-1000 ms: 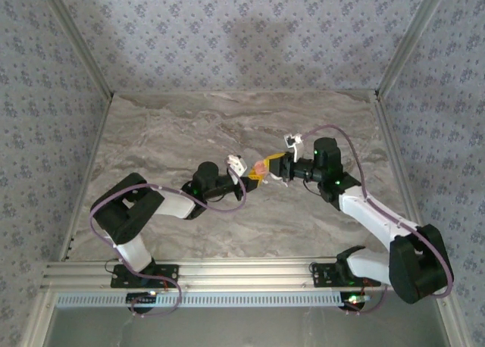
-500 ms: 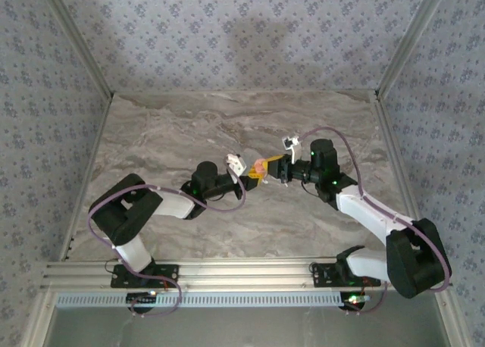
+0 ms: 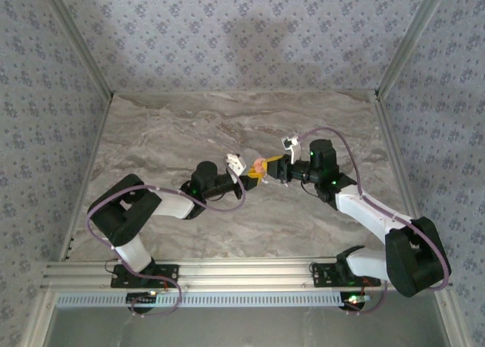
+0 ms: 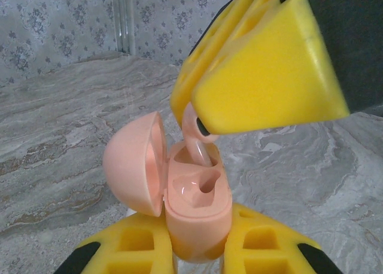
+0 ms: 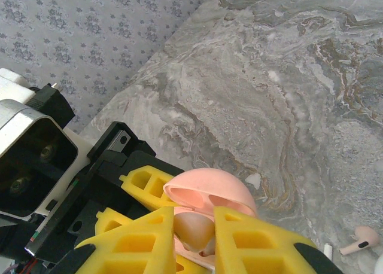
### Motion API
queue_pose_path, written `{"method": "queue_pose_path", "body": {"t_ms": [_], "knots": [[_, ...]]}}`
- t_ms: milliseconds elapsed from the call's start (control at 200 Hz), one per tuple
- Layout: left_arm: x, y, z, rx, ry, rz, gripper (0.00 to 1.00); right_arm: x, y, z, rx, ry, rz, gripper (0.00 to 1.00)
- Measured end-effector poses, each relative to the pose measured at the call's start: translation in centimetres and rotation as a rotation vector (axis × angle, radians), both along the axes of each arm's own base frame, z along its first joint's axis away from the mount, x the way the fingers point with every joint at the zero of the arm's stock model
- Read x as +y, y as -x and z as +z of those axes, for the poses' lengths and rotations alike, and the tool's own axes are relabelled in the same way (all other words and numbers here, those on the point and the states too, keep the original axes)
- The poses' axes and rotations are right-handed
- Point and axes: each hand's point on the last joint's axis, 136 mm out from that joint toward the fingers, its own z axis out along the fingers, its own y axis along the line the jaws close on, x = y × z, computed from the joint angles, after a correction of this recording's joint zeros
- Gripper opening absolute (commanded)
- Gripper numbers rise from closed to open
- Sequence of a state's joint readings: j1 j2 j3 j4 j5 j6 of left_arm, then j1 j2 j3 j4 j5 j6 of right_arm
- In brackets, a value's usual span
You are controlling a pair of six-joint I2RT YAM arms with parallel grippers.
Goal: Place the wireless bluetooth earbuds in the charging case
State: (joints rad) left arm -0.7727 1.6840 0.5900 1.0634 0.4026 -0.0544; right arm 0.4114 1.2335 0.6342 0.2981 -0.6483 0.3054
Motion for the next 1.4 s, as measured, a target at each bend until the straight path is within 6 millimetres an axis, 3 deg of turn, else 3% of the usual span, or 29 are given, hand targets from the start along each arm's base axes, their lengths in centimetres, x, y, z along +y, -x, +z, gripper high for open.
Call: {"method": "queue_pose_path", "body": {"t_ms": [215, 770, 1079, 1399], "knots": [[0.1, 0.1, 0.0, 0.003, -0.002, -0.001, 0.09, 0.1, 0.3, 0.0, -0.016, 0.009, 0.026, 0.23], [0.2, 0.3, 1.1, -0.016, 0.015, -0.003, 0.09, -0.4, 0.5, 0.6, -0.031, 0.009, 0.017, 0.43], [0.2, 0.4, 1.4, -0.022, 0.021, -0.003, 0.09, -0.5, 1.0, 2.0, -0.068, -0.01, 0.027, 0.52], [0.1, 0.4, 1.3, -0.038, 0.009, 0.0, 0.09, -0.7, 1.8, 4.0, -0.078, -0.015, 0.037, 0.55]]}}
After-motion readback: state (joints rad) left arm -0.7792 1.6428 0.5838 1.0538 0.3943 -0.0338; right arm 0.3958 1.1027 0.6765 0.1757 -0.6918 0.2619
